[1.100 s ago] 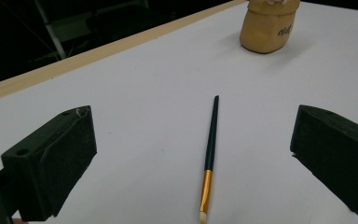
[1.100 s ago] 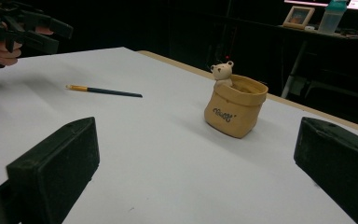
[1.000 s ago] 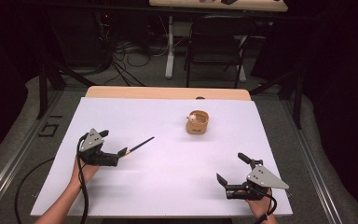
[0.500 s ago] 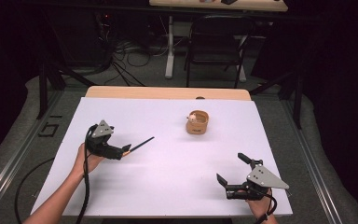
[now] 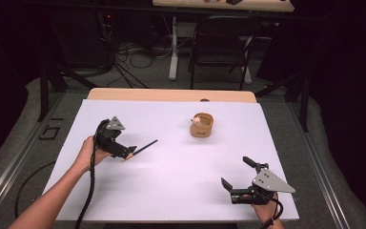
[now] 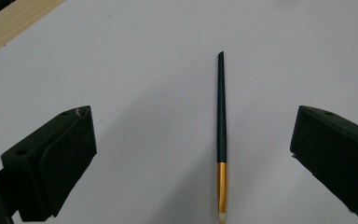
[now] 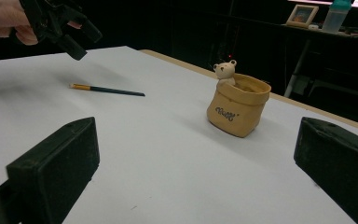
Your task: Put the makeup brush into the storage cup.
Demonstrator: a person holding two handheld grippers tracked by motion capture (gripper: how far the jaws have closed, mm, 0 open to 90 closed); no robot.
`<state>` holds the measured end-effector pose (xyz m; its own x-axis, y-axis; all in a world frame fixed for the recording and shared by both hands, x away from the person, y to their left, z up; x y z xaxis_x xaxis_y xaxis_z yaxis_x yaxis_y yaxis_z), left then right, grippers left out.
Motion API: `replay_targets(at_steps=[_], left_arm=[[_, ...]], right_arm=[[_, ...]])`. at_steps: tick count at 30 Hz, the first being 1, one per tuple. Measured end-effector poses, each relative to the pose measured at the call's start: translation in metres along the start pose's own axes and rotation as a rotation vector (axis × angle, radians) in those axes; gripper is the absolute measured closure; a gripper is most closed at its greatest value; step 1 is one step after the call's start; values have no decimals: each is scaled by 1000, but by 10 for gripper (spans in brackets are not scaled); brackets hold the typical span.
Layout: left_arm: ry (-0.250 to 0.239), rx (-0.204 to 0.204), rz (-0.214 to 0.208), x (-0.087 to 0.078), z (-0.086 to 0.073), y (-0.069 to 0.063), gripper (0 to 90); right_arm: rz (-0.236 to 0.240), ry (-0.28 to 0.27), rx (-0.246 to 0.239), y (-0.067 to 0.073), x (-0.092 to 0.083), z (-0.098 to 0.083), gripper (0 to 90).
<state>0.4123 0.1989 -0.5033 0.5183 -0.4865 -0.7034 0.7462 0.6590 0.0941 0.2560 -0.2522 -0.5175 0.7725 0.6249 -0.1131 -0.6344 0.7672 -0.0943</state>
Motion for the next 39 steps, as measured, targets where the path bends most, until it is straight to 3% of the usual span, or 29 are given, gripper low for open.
replay_targets(at_steps=[4,9,26,32,39], left_arm=[[74,22,-2,3,7,1,13],[147,11,-18,7,12,4,27],[329,52,-54,23,22,0,239],[385,50,-86,31,22,-3,337],[411,70,-116,37,23,-5,470]], right_arm=[[0,3,-3,0,1,0,0],[1,16,-6,0,0,0,0],[-10,18,-19,1,0,0,0],[-10,19,-22,1,0,0,0],[-19,19,-26,1,0,0,0]])
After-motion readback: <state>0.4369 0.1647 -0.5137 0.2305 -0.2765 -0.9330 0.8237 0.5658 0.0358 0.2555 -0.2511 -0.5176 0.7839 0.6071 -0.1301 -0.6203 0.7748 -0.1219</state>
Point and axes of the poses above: each handheld gripper's, and its own axes: x roughly forward along the jaws, z roughly out of its top, y roughly to its left, the point moved 1 cm from there along x, roughly forward along the jaws, and after that the axes turned 4 degrees about -y, right-handed, at the moved point
